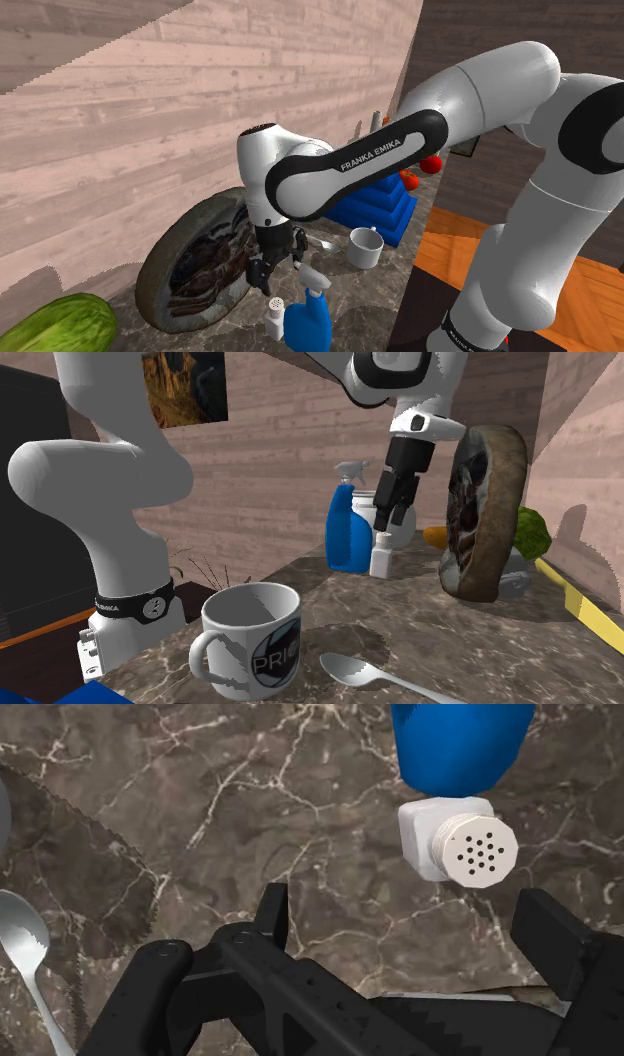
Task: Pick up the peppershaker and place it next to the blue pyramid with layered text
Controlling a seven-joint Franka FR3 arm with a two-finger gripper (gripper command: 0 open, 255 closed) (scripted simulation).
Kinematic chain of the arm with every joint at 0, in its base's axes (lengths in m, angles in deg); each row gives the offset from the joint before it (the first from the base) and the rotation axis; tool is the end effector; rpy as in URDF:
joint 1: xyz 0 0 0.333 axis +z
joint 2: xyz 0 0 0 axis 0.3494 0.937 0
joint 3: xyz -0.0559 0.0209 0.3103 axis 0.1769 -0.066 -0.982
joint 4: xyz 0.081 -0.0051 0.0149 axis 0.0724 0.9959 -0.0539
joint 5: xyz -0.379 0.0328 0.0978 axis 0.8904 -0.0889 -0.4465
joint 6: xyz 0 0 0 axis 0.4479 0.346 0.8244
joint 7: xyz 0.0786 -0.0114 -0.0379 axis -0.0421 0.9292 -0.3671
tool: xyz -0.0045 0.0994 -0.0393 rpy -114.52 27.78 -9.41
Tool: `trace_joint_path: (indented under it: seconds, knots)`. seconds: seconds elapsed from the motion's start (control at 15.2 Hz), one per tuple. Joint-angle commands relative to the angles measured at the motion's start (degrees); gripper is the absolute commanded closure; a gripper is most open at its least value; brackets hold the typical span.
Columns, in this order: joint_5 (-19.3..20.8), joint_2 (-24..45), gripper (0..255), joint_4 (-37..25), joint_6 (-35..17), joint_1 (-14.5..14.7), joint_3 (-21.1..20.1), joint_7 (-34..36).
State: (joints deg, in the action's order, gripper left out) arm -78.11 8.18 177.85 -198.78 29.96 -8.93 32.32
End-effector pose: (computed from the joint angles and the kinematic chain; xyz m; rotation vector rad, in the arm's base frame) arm 0.4067 0.2970 0.3943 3.0917 -0.0904 -0.3322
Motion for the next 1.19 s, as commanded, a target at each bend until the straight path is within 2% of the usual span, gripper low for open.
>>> trace_joint_path:
  seconds: [0.0,0.13,0.66,1.12]
  knots:
    - [1.42,5.03,0,-2.99,-0.88,0.92,-1.24,3.03]
    - [2.54,8.5,0,-5.08,-1.36,1.78,-1.76,4.99]
    - [3.1,10.32,0,-0.93,-7.21,2.29,-1.85,5.48]
    - [3.1,10.32,0,-0.93,-7.2,2.29,-1.85,5.48]
